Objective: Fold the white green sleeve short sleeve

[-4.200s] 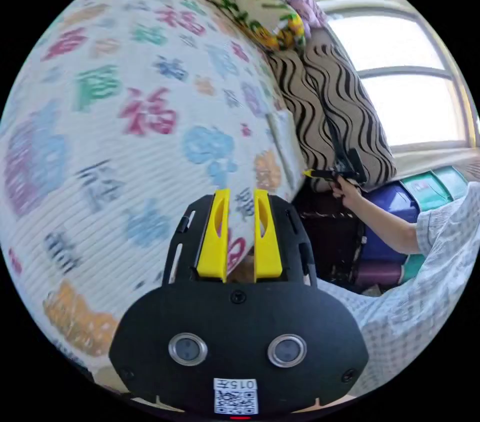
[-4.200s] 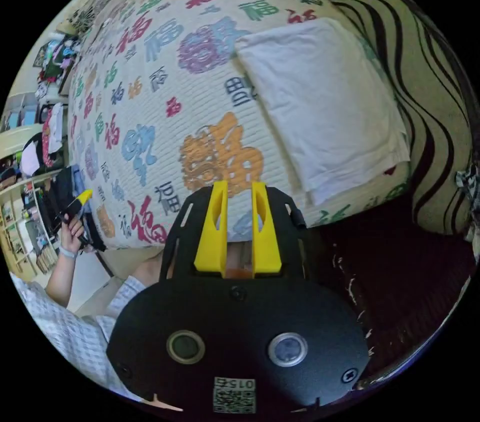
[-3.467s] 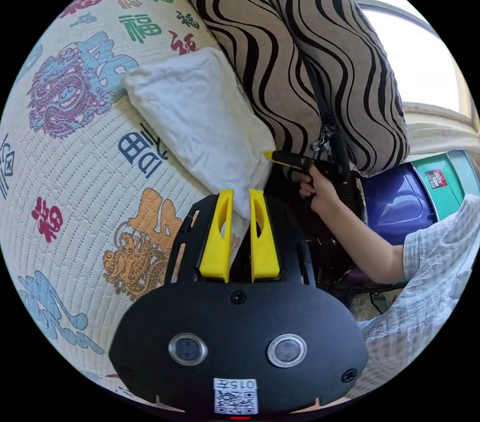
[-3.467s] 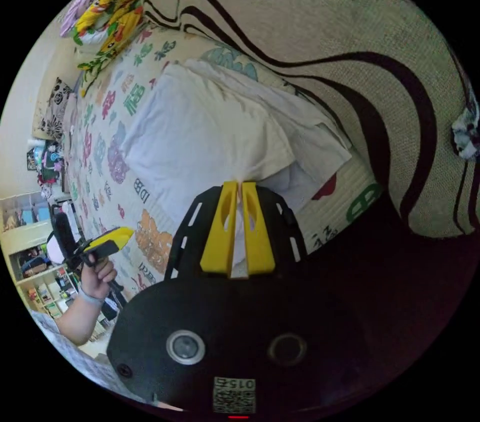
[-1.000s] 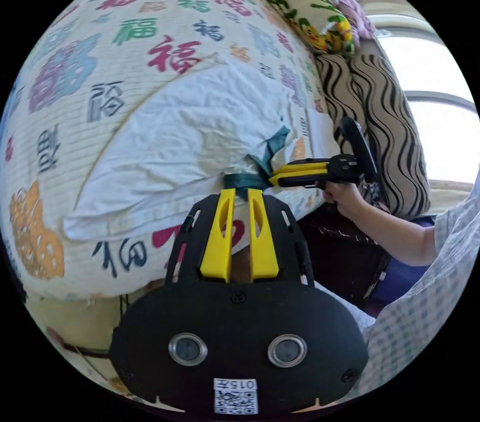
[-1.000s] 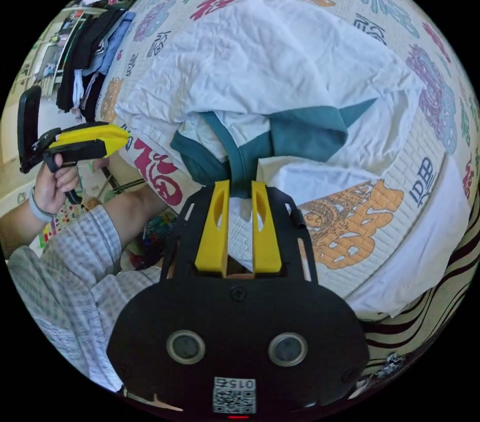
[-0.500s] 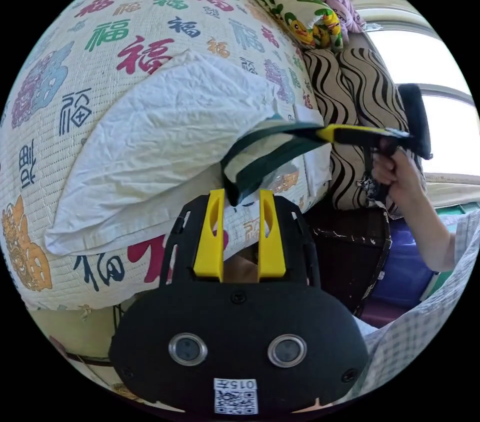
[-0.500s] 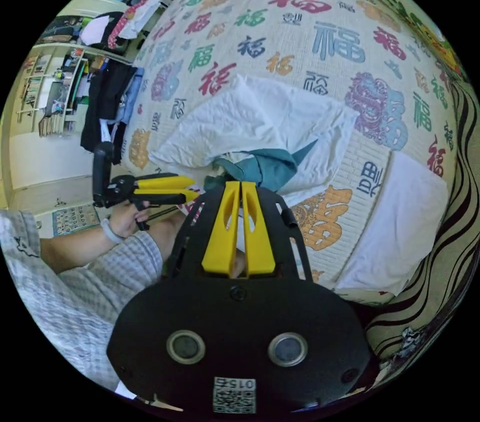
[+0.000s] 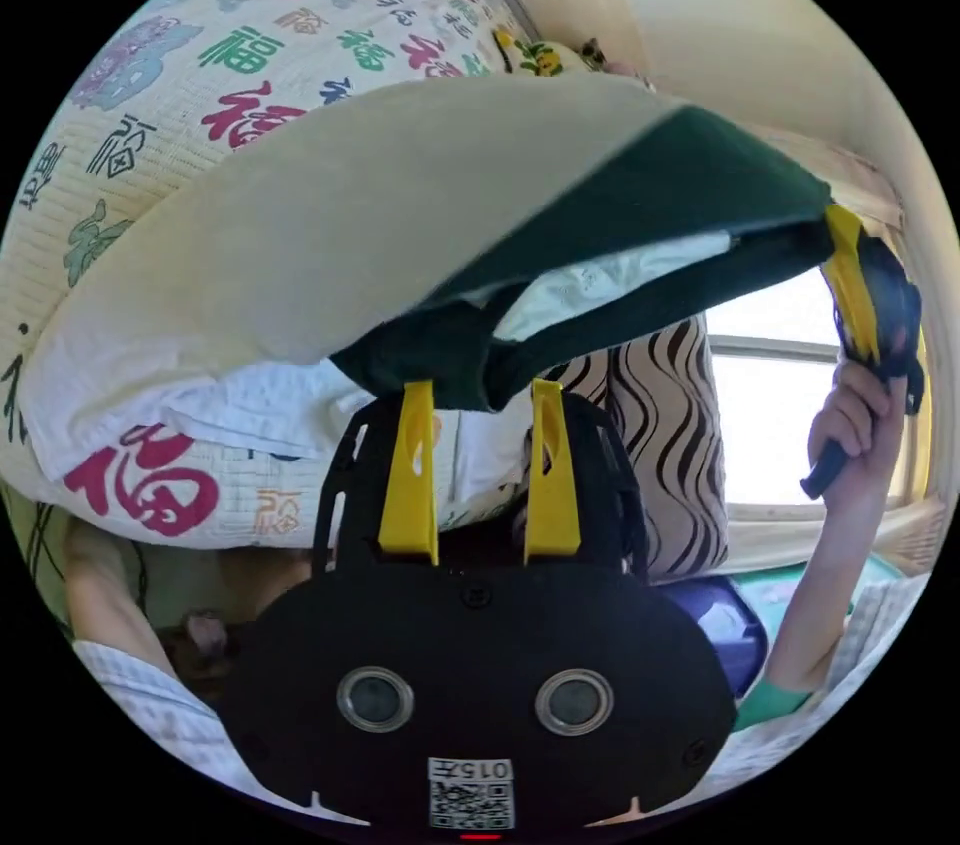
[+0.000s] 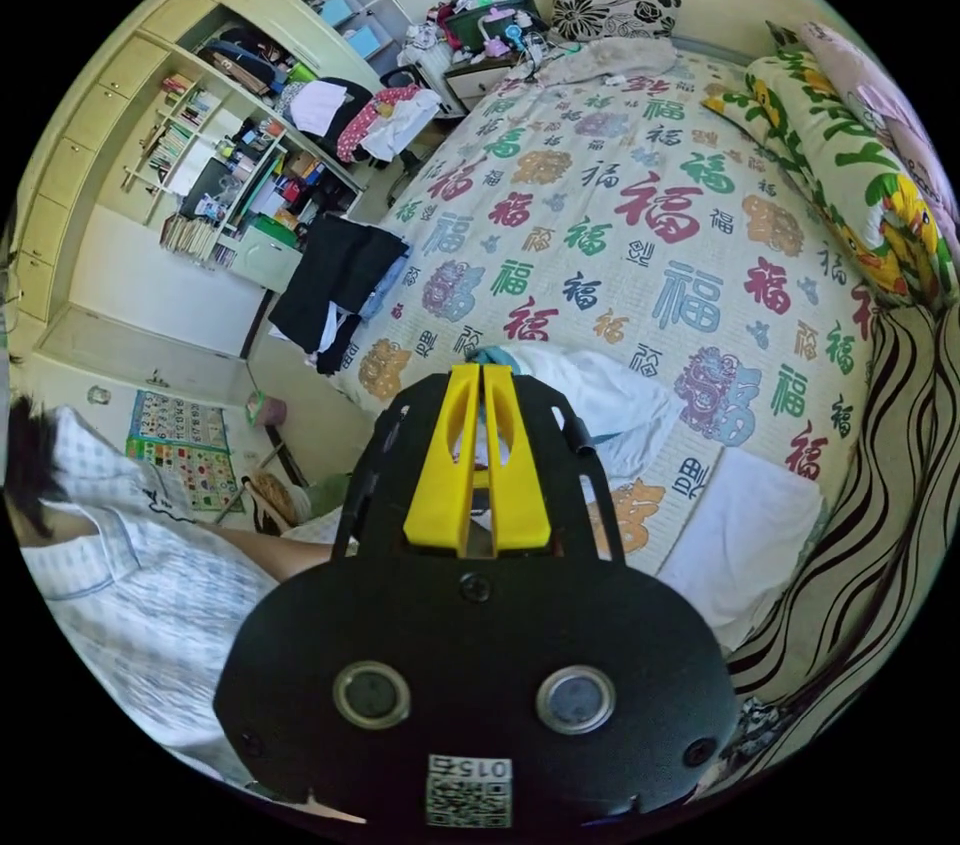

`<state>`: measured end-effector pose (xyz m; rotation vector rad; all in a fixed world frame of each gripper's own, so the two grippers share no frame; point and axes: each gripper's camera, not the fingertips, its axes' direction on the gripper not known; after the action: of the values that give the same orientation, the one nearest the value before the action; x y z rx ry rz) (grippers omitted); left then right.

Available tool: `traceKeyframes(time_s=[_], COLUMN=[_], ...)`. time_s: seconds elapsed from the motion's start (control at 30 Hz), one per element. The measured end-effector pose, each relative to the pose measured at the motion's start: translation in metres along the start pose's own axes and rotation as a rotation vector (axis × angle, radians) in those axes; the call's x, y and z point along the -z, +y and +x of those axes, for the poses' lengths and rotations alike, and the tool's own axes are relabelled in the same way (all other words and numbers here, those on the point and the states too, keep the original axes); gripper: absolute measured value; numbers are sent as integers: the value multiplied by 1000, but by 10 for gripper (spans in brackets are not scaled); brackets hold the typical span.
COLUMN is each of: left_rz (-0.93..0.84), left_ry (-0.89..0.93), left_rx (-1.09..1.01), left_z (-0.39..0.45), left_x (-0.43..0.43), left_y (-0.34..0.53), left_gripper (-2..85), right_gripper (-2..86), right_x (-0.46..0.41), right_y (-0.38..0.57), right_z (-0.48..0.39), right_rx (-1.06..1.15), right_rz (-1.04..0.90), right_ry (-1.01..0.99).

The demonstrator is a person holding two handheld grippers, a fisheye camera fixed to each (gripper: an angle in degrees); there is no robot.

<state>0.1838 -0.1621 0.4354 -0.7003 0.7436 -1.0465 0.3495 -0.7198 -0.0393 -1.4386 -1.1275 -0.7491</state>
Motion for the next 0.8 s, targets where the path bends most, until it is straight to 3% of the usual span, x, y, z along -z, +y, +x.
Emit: traceKeyframes(time_s=[0.1, 0.23, 0.53, 0.8], left_rz=[81, 103, 39, 187], left_ry=[136, 124, 54, 249], left_rx=[209, 220, -227, -840], left_z=[-16, -12, 93, 291], left_x=[12, 37, 158, 301], left_y=[12, 26, 79, 164], left_gripper=[62, 5, -8, -8], right_gripper=[-4, -4, -4, -4], right_x=[5, 18, 77, 142], right_y=[-2, -1, -3, -48], right_z=[-27, -59, -126, -257], right_rx=[36, 70, 130, 452], right_rz=[11, 20, 127, 187], right_ry=[12, 22, -18, -67])
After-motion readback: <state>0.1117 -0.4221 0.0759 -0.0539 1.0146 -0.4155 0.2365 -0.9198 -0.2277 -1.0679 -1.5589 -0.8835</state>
